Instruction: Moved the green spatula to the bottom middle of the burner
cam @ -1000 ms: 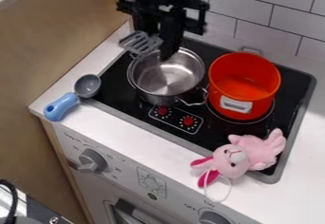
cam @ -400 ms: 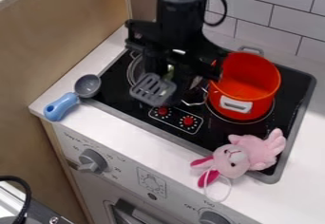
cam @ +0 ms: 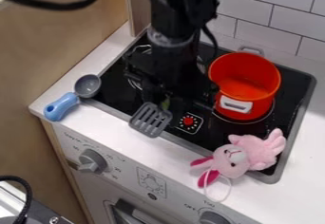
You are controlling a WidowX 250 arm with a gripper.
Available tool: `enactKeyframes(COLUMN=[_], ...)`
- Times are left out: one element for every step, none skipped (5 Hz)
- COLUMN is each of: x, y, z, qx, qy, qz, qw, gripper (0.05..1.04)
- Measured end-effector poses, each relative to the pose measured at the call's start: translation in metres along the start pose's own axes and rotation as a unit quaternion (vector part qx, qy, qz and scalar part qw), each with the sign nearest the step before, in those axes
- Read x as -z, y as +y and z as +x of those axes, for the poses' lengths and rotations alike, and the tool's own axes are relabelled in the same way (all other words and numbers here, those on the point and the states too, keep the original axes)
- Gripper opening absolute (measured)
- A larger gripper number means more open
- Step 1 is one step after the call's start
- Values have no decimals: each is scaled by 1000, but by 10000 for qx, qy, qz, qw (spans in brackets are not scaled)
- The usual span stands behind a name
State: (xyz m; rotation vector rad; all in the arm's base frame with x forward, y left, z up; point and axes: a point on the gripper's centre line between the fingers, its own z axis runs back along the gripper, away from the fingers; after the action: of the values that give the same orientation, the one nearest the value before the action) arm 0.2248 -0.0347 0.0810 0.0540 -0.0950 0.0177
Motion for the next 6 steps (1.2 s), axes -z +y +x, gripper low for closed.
enactKeyframes(x=[16,25,37,43,44,45], y=[4,8,15,19,20,21], z=[2,6,7,8,10,9], qx=[-31,-30,-1,12,-12,10], qy=[-101,-178,-242,-378,-467,-453], qz=[-57,-161,-250,-265,-285,-206], qw=[9999,9997,9994,9989,9985,9988], gripper=[313,313,313,313,362,625])
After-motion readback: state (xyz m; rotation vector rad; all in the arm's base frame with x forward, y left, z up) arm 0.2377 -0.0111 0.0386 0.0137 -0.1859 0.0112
